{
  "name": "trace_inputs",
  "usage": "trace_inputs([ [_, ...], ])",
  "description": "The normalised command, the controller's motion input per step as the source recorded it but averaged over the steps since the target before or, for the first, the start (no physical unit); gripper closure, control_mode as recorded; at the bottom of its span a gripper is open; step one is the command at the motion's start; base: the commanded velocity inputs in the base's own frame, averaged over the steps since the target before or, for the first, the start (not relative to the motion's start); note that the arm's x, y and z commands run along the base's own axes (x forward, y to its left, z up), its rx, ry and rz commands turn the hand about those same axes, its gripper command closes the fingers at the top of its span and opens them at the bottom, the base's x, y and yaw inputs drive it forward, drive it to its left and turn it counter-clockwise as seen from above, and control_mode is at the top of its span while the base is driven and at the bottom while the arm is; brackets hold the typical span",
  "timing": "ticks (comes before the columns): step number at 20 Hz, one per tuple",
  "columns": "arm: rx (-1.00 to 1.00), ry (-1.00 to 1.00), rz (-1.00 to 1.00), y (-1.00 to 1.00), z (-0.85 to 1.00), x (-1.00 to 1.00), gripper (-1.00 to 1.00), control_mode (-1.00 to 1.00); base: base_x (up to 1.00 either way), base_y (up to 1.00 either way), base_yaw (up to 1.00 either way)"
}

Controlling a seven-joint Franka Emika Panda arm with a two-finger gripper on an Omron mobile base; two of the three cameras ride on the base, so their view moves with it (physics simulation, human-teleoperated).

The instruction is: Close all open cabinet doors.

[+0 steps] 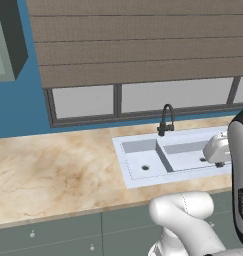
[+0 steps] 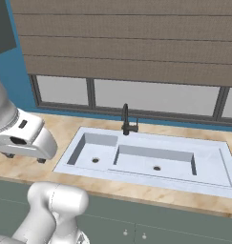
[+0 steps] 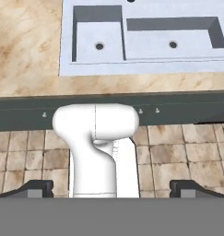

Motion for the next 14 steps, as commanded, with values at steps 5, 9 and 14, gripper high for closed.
trace_inputs([
  [5,0.0,0.0,0.0,0.0,0.0,0.0,-1.0,1.0,-0.13,0.03,0.47],
  [9,0.0,0.0,0.0,0.0,0.0,0.0,-1.0,1.0,-0.24,0.12,0.81],
  [14,0.0,0.0,0.0,0.0,0.0,0.0,-1.0,1.0,-0.05,0.11,0.91],
])
